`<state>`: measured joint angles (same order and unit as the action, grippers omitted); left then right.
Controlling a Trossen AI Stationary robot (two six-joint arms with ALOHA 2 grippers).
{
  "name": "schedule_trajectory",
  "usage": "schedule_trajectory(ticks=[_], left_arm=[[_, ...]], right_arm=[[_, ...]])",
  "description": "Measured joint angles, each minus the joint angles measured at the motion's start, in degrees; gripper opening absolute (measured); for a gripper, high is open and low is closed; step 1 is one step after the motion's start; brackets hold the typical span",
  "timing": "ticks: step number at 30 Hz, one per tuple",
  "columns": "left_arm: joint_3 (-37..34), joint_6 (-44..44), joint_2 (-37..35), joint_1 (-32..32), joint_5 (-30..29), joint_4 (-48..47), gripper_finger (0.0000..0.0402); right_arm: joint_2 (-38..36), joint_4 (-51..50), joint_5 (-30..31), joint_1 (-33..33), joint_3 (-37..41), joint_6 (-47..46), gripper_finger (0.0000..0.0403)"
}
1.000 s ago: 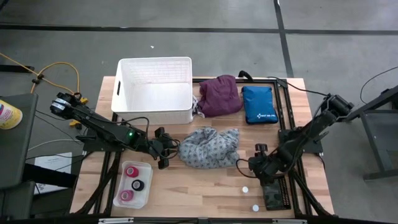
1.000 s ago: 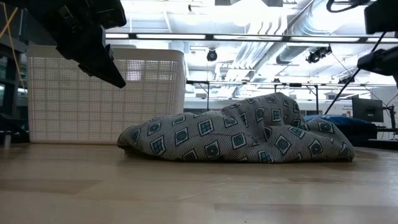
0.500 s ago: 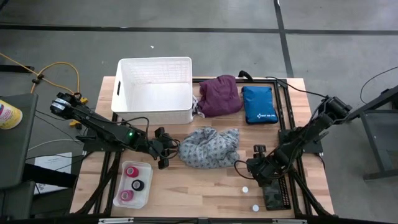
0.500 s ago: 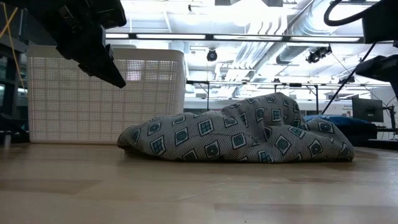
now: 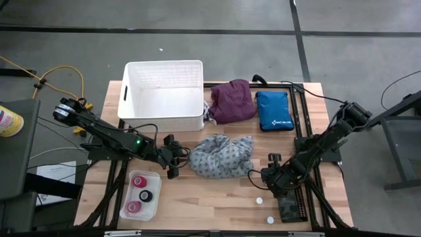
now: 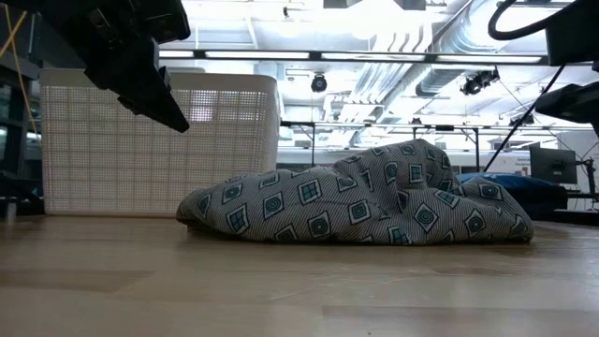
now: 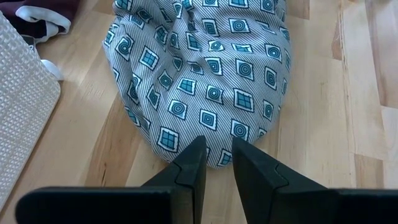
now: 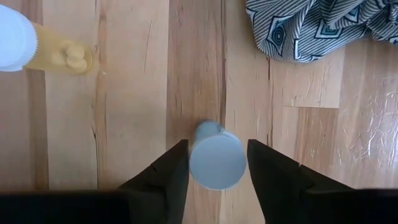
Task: Pick & place medical supplies in basket/bin
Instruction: Put the top blue pill bottle into the black bin
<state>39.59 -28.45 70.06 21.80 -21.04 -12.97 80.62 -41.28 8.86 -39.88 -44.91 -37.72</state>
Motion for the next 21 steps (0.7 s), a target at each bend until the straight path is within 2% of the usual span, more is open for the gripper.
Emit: schedule_trajectory(ticks=[7,16,21], left_arm=[[0.0,0.0,0.0,0.0,0.0,0.0,0.0074],[0.0,0.0,0.0,0.0,0.0,0.0,0.0074],[0.0,0.0,0.0,0.0,0.0,0.0,0.0074]], right_arm=[[0.0,0.0,0.0,0.0,0.0,0.0,0.0106],[0.0,-0.1,-0.1,0.0,0.0,0.0,0.0116],[-0.9,-0.7,-1.2,0.4,0.0,0.0,0.0105]])
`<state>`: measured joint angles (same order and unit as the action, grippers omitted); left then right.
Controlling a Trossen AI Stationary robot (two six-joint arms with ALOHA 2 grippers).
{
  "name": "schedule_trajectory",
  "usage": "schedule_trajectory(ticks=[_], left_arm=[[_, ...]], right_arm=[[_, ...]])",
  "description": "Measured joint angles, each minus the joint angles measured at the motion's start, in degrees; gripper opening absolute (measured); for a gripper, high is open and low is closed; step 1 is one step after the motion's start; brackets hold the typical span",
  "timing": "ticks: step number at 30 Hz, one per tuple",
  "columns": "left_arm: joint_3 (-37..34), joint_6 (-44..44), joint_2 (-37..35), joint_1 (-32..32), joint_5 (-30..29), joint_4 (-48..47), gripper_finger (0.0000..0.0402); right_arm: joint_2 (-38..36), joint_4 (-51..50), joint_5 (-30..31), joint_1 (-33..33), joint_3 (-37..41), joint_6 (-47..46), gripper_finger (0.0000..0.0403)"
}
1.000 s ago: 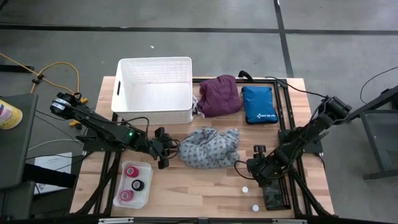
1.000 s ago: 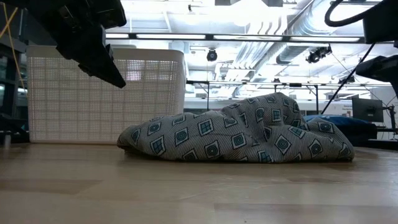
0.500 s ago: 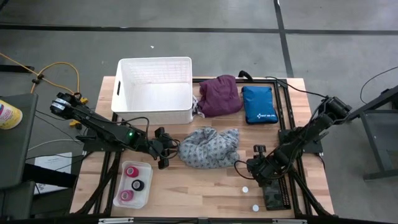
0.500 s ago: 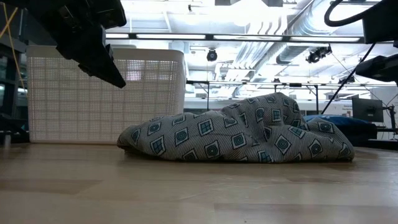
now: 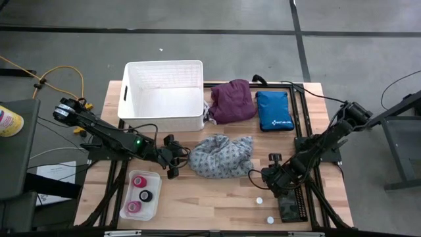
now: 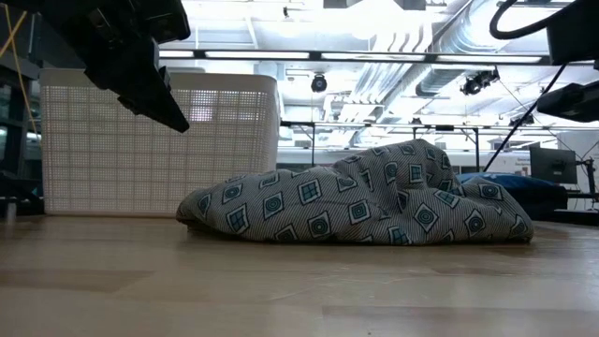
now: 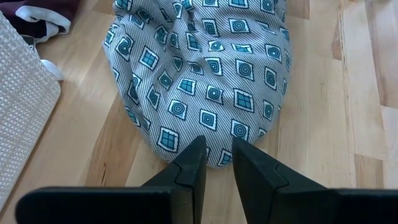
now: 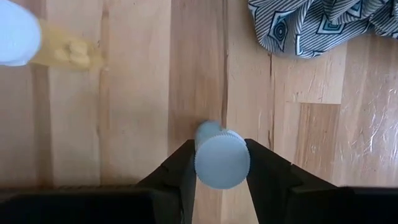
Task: Pick & place medical supplies in basket/bin
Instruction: Put the top blue pill bottle into the black bin
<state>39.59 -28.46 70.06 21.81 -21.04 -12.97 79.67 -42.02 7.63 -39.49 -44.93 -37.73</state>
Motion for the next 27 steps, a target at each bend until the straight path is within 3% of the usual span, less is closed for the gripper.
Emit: schedule_trajectory(ticks=[16,27], left_arm=[[0.0,0.0,0.0,0.0,0.0,0.0,0.0074],[0.0,0.0,0.0,0.0,0.0,0.0,0.0074]], right_arm=[[-16.9,-4.7,-0.2,5.3,0.0,4.4,0.0108],[-18.6,-5.7,-0.5,5.5,0.0,4.6,0.0109]])
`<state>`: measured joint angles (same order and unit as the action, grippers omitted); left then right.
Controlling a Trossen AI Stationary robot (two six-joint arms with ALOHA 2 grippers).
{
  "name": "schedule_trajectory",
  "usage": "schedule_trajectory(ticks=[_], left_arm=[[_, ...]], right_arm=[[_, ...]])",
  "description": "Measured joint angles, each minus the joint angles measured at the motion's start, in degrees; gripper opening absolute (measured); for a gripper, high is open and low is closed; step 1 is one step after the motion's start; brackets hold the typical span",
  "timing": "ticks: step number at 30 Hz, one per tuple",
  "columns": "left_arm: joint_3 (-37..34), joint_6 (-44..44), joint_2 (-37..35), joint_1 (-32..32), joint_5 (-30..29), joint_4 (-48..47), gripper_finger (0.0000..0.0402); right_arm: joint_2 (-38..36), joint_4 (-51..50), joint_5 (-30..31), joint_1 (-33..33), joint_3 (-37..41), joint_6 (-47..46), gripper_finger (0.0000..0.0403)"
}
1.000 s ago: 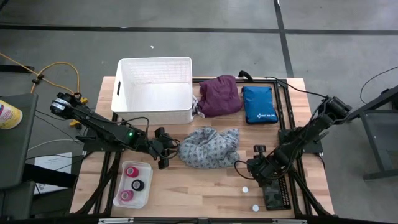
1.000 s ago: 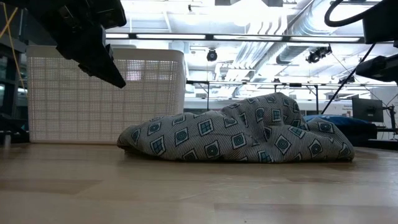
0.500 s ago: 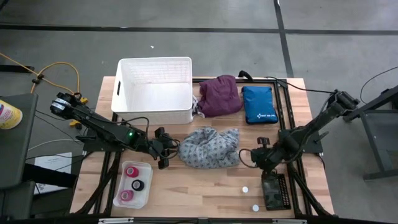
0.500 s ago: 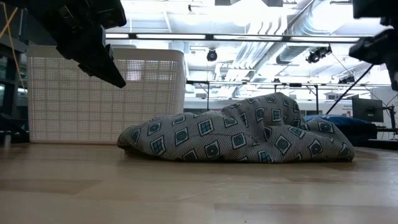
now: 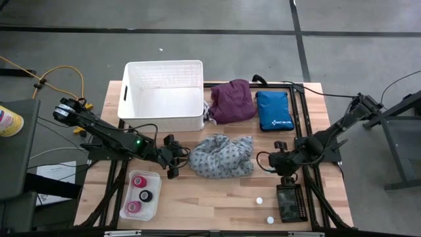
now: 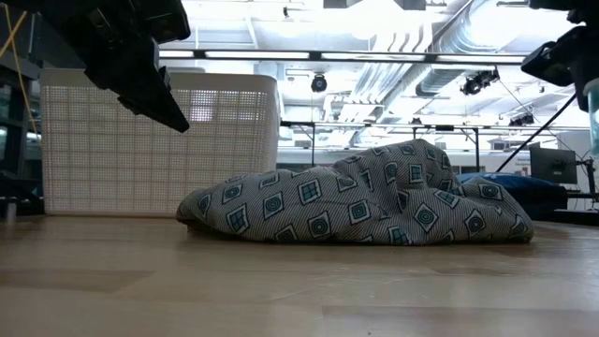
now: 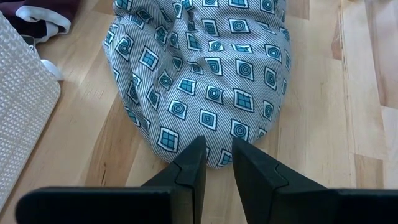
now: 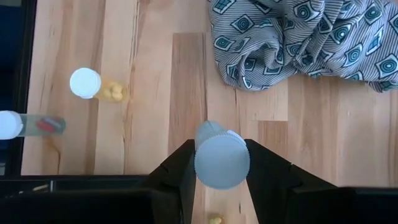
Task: Pick & place medical supplies in basket/bin
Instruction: Put the top blue pill bottle into the black bin
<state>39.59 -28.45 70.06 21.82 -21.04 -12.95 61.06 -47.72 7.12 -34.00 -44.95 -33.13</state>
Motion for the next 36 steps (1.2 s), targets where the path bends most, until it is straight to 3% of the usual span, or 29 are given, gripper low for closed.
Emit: schedule_trajectory(ticks=[9,36], left_arm=[[0.0,0.0,0.0,0.0,0.0,0.0,0.0074],[0.0,0.0,0.0,0.0,0.0,0.0,0.0074]], right_arm=[[0.1,0.0,-5.6,-2.4,0.0,2.5,0.0109],[0.1,0.1,-4.1,-23.3,0.0,-0.1,0.0106]])
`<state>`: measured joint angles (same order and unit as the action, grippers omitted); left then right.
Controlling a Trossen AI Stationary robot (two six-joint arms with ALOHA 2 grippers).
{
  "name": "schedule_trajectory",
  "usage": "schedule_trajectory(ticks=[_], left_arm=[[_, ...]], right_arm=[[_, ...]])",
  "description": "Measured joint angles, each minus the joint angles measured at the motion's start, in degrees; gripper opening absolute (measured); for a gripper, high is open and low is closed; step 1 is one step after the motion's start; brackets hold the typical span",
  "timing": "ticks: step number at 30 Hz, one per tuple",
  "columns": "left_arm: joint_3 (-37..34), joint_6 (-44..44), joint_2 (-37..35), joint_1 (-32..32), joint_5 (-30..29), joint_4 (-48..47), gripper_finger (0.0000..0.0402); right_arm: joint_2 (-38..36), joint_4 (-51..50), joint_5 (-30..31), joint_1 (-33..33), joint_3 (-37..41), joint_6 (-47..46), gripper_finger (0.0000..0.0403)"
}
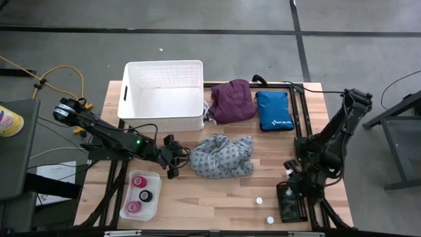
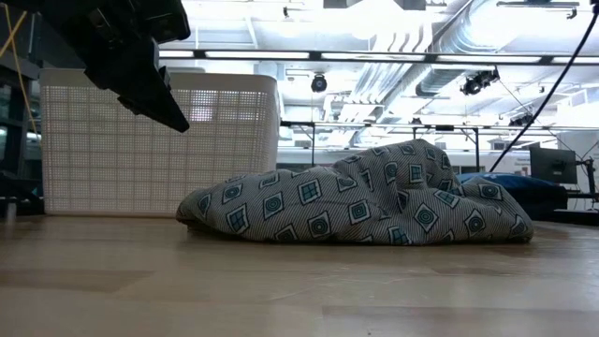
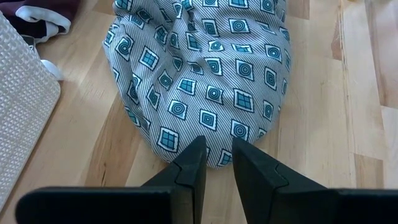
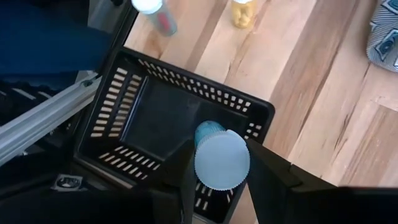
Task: Pick & place medical supplies in basket/bin
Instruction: Put the top blue pill bottle into the black bin
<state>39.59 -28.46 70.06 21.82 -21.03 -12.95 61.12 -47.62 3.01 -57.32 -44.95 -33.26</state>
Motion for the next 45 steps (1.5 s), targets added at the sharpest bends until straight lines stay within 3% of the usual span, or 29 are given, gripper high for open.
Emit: schedule_trajectory(ticks=[10,19,27,38,45], left_arm=[[0.0,0.0,0.0,0.0,0.0,0.0,0.0074],[0.0,0.0,0.0,0.0,0.0,0.0,0.0074],[0.0,0.0,0.0,0.0,0.0,0.0,0.0074],[0.0,0.0,0.0,0.0,0.0,0.0,0.0074],[0.0,0.0,0.0,0.0,0.0,0.0,0.0074]], right_arm=[[1.0,0.0,0.0,-1.3,0.0,0.5,0.0106],[9.5,2.4,0.2,-1.5,0.0,-0.1,0.0106],[15.0,3.5,4.0,-2.5,0.0,-1.8,0.0105],[15.9,3.5,4.6,-2.4,0.0,-2.9,0.0107],[15.9,3.5,4.6,-2.4,0.0,-3.1,0.0139]])
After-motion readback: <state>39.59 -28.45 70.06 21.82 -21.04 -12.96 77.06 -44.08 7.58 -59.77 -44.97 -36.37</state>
